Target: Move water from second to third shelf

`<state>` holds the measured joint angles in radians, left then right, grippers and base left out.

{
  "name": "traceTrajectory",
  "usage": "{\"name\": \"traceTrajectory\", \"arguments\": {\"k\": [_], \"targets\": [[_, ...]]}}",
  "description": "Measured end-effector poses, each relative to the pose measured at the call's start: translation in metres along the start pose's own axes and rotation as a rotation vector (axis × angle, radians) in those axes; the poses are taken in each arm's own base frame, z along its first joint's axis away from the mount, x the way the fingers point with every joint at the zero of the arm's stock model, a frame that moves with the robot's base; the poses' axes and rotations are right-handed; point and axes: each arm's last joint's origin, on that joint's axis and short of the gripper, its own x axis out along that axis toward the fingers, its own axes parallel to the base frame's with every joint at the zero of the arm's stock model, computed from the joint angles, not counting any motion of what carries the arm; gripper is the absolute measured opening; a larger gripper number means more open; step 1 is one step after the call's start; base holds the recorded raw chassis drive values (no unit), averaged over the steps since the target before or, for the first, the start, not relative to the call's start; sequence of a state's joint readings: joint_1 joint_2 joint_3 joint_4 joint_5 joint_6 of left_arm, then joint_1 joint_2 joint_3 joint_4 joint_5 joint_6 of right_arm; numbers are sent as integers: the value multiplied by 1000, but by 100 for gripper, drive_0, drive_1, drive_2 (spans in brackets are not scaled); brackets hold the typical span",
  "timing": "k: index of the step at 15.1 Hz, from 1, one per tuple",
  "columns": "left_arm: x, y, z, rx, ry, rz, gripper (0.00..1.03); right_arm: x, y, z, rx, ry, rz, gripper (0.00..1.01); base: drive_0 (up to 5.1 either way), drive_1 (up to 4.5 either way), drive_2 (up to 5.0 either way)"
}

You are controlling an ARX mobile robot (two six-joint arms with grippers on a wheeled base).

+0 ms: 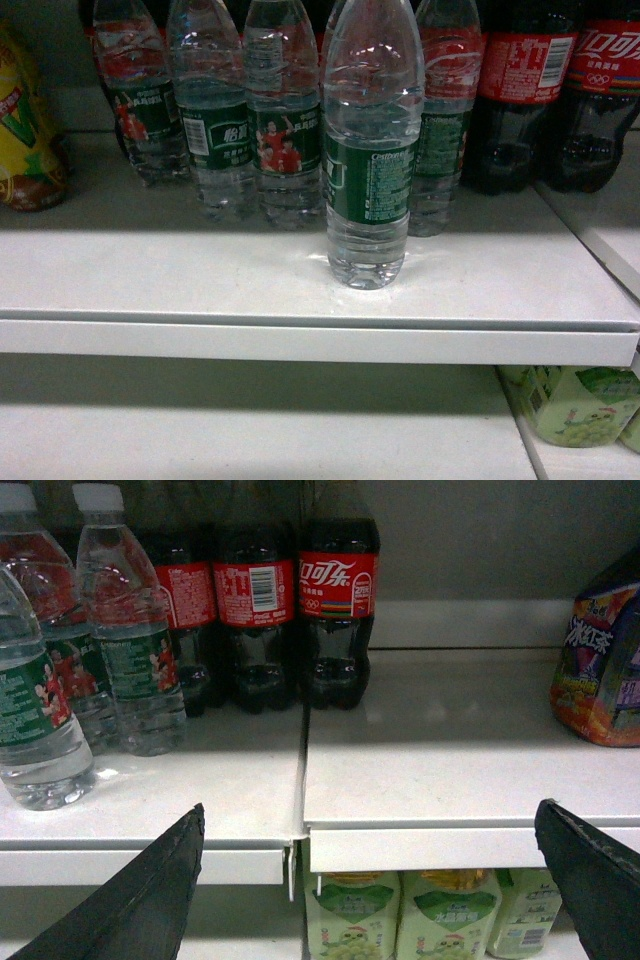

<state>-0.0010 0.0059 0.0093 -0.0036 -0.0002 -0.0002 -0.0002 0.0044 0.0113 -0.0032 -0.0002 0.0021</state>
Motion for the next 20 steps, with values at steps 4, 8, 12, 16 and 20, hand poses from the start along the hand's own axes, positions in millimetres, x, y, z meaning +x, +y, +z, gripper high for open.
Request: {"name": "traceTrajectory", "arguments": {"k": [4, 8, 12, 16, 20], "targets": [[0, 0, 0, 0, 0, 0, 98, 0, 0, 0, 0, 0, 0, 98, 0, 0, 0], [0, 0, 0, 0, 0, 0, 98, 0, 0, 0, 0, 0, 0, 98, 0, 0, 0], [0, 0, 0, 0, 0, 0, 98, 0, 0, 0, 0, 0, 0, 98, 0, 0, 0], [0, 0, 0, 0, 0, 0, 98, 0, 0, 0, 0, 0, 0, 98, 0, 0, 0], [0, 0, 0, 0, 0, 0, 98, 0, 0, 0, 3, -6, 4, 98, 0, 0, 0]]}}
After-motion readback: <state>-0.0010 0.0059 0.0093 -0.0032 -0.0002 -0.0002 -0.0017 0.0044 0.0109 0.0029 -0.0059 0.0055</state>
